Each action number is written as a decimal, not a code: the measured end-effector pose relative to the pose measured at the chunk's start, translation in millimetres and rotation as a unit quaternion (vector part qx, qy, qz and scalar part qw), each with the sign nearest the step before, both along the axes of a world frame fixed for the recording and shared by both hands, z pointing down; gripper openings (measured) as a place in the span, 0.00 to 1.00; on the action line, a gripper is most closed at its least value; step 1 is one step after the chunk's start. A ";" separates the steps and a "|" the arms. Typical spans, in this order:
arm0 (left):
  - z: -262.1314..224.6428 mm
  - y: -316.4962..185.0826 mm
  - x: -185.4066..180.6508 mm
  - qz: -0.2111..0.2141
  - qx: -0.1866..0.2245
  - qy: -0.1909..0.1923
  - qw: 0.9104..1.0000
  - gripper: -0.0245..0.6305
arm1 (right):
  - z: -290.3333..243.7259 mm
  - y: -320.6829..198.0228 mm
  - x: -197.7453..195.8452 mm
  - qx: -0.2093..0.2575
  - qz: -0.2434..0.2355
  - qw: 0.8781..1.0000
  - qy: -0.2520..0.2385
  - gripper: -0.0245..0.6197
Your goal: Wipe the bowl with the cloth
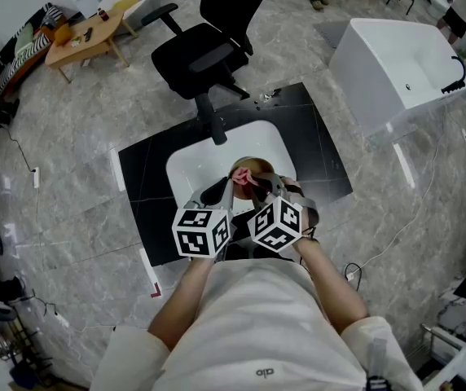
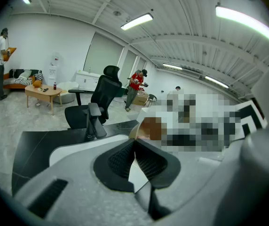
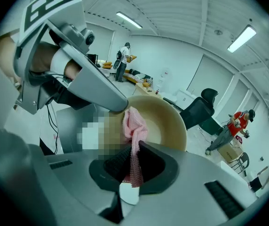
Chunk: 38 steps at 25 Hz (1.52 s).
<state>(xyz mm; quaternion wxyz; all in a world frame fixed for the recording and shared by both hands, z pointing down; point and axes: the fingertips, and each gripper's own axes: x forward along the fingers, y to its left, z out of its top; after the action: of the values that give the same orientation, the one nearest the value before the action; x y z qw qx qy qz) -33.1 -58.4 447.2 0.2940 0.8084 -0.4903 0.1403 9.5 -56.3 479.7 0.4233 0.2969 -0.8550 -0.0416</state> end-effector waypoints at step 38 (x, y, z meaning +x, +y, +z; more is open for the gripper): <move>20.8 -6.5 -14.4 -0.009 -0.034 0.017 0.999 0.06 | -7.1 -9.3 -4.0 -0.077 0.088 0.983 -0.144 0.08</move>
<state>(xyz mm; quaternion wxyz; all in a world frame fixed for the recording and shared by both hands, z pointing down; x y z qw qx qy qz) -47.5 -65.0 468.0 0.3311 0.7956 -0.4875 0.1401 5.4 -65.6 472.5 0.3188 0.3406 -0.8783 0.1047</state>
